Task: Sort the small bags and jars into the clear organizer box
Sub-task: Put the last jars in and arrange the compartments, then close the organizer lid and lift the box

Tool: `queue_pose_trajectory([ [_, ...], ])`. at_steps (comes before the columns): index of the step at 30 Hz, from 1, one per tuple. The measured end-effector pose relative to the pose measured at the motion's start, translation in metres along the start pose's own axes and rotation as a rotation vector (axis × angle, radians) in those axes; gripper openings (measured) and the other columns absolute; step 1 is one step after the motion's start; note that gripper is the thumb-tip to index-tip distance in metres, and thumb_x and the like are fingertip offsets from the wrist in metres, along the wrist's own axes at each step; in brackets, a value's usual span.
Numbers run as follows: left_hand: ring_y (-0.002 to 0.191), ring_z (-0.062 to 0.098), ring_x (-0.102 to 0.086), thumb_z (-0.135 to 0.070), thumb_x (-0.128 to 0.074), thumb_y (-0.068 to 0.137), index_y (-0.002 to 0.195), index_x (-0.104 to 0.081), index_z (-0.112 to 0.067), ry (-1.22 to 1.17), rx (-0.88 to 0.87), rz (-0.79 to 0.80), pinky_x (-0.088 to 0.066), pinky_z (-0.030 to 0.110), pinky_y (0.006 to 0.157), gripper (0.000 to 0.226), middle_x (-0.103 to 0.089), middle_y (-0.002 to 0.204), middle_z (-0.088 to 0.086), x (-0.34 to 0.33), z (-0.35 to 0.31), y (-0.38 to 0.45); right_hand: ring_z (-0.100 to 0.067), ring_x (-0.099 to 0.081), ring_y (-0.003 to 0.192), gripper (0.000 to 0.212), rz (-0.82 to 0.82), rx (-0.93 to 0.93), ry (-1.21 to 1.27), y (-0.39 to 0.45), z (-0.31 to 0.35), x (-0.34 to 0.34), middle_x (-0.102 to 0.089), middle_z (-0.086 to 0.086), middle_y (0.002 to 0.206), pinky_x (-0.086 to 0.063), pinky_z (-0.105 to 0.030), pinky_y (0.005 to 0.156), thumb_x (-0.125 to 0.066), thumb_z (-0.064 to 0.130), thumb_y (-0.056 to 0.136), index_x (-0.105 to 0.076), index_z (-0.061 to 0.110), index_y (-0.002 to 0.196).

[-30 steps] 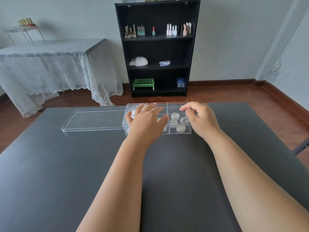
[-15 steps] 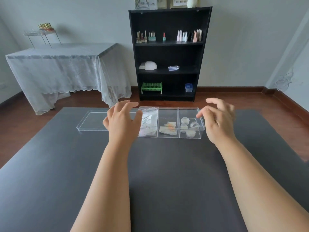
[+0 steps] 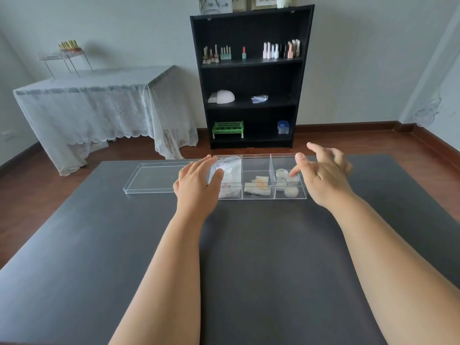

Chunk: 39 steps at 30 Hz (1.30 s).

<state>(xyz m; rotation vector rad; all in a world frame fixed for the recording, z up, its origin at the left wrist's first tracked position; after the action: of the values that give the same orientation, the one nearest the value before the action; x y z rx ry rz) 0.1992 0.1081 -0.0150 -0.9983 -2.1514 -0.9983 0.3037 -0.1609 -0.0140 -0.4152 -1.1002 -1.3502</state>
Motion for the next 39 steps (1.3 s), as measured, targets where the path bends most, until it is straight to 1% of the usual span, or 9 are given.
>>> queue_pose_trajectory([
  [5,0.134,0.016,-0.031,-0.044,-0.047,0.095,0.131,-0.054,-0.039,-0.001,0.017,-0.046,-0.024,0.044,0.104,0.037,-0.047,0.143,-0.018,0.009,0.005,0.004,-0.019,-0.016,0.136,0.069,-0.081,0.022,0.019,0.001,0.000,0.009,-0.038,0.008,0.150,-0.005,-0.045,0.109,-0.008,0.065,0.093,-0.072,0.045,0.077],
  [9,0.130,0.023,-0.030,-0.043,-0.049,0.093,0.122,-0.060,-0.039,-0.007,0.162,-0.152,-0.024,0.045,0.101,0.032,-0.048,0.139,-0.013,0.037,0.043,0.008,-0.019,-0.018,0.135,0.066,-0.099,0.048,0.015,-0.001,0.003,0.010,-0.040,0.007,0.148,-0.006,-0.040,0.107,-0.011,0.063,0.093,-0.073,0.044,0.082],
  [13,0.132,0.029,-0.024,-0.039,-0.051,0.090,0.122,-0.060,-0.037,0.138,0.425,-0.193,-0.022,0.047,0.105,0.034,-0.042,0.142,-0.004,0.071,0.111,0.003,-0.026,-0.024,0.130,0.051,-0.147,0.104,-0.038,-0.002,0.011,0.014,-0.045,0.004,0.144,-0.012,-0.039,0.100,-0.028,0.050,0.095,-0.076,0.034,0.089],
  [17,0.133,0.030,-0.022,-0.043,-0.049,0.089,0.127,-0.056,-0.037,0.256,0.544,-0.108,-0.021,0.048,0.107,0.039,-0.038,0.145,0.000,0.089,0.159,-0.007,-0.032,-0.032,0.124,0.022,-0.231,0.174,-0.056,-0.006,0.020,0.023,-0.051,0.000,0.138,-0.020,-0.042,0.093,-0.057,0.033,0.094,-0.076,0.026,0.086],
  [22,0.125,0.035,-0.038,-0.036,-0.047,0.089,0.119,-0.059,-0.037,0.372,0.494,0.039,-0.030,0.047,0.101,0.033,-0.049,0.135,0.007,0.088,0.168,-0.014,-0.031,-0.035,0.121,0.011,-0.280,0.225,-0.039,-0.018,0.036,0.026,-0.054,0.001,0.133,-0.024,-0.043,0.090,-0.066,0.026,0.088,-0.073,0.027,0.080],
  [26,0.117,0.036,-0.043,-0.029,-0.049,0.090,0.101,-0.062,-0.033,0.317,0.480,0.009,-0.035,0.047,0.095,0.017,-0.053,0.126,0.009,0.097,0.166,-0.024,-0.030,-0.037,0.118,0.017,-0.291,0.257,0.013,-0.028,0.043,0.025,-0.056,0.000,0.129,-0.025,-0.040,0.088,-0.058,0.029,0.090,-0.073,0.028,0.082],
  [30,0.112,0.036,-0.044,-0.030,-0.052,0.093,0.094,-0.059,-0.033,0.310,0.404,0.023,-0.037,0.047,0.091,0.008,-0.051,0.125,0.008,0.107,0.160,-0.043,-0.029,-0.040,0.113,0.028,-0.324,0.302,0.075,-0.042,0.050,0.029,-0.060,-0.003,0.119,-0.029,-0.040,0.087,-0.049,0.034,0.089,-0.073,0.024,0.081],
  [37,0.132,0.032,-0.031,-0.028,-0.055,0.093,0.093,-0.061,-0.033,0.314,0.231,-0.015,-0.031,0.052,0.102,0.008,-0.044,0.144,-0.002,0.131,0.136,-0.091,-0.023,-0.042,0.101,0.029,-0.297,0.435,0.125,-0.083,0.084,0.021,-0.062,0.001,0.103,-0.028,-0.034,0.081,-0.048,0.032,0.086,-0.071,0.020,0.074],
  [39,0.132,0.031,-0.035,-0.026,-0.058,0.093,0.095,-0.063,-0.029,0.305,0.147,-0.076,-0.030,0.052,0.102,0.007,-0.047,0.143,-0.003,0.138,0.121,-0.106,-0.024,-0.044,0.095,0.027,-0.281,0.498,0.118,-0.097,0.097,0.017,-0.062,0.001,0.098,-0.028,-0.033,0.080,-0.049,0.030,0.085,-0.070,0.019,0.073],
])
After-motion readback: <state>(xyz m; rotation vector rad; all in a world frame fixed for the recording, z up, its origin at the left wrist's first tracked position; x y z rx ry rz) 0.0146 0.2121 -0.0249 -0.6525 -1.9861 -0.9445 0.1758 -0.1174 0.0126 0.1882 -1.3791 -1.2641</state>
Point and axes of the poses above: each hand's wrist, its own y-axis towards the middle knuckle, its own x-axis out of the back of the hand, z = x × y, the point moved 10 cm from there along y, towards the middle knuckle
